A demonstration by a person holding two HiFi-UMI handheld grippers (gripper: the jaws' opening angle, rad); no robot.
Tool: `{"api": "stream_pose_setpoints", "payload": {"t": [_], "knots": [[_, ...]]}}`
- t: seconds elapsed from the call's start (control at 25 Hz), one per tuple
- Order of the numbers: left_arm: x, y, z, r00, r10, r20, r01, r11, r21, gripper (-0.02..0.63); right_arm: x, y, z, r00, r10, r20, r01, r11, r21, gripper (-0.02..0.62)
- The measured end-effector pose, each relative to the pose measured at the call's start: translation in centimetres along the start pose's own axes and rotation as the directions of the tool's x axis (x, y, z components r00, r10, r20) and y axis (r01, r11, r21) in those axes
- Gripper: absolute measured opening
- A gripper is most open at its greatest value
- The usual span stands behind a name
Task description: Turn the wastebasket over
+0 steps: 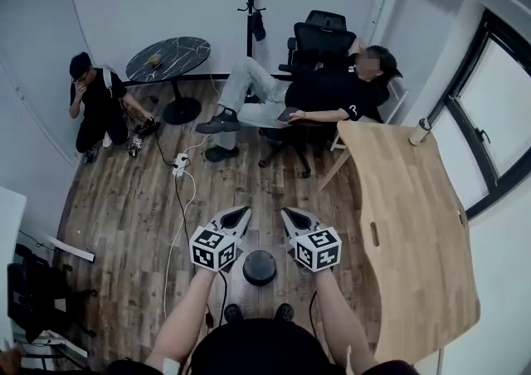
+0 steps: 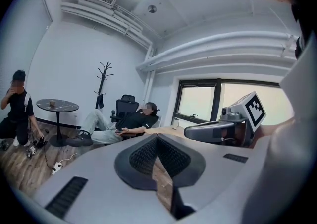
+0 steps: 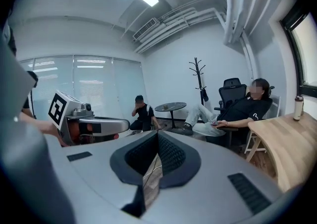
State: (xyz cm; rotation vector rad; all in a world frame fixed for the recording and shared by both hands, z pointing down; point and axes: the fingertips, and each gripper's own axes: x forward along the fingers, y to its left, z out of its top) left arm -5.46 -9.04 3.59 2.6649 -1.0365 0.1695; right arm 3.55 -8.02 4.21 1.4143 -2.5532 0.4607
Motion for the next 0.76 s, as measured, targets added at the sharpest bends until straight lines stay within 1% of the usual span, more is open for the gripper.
{"api": "stream_pose_setpoints", "payload": {"t": [0.2, 0.44, 0.76], "knots": [[0.2, -0.5, 1.0, 1.000, -0.015, 0.005, 0.015, 1.000, 0.025, 0.016, -0.2, 0.3, 0.2, 1.000, 0.001, 0.006, -0.001, 1.000, -0.002, 0.031], [0.4, -0.7, 1.5, 1.000, -0.015, 0.009, 0.015, 0.999, 0.033, 0.015, -0.4, -0.1, 0.0, 1.000, 0.001, 0.002, -0.001, 1.000, -0.005, 0.031], [0.4, -1.2, 1.3, 1.000, -0.016, 0.003, 0.016, 0.999, 0.030, 0.015, -0.7, -0.1, 0.1, 1.000, 0.005, -0.002, -0.005, 1.000, -0.016, 0.031]]}}
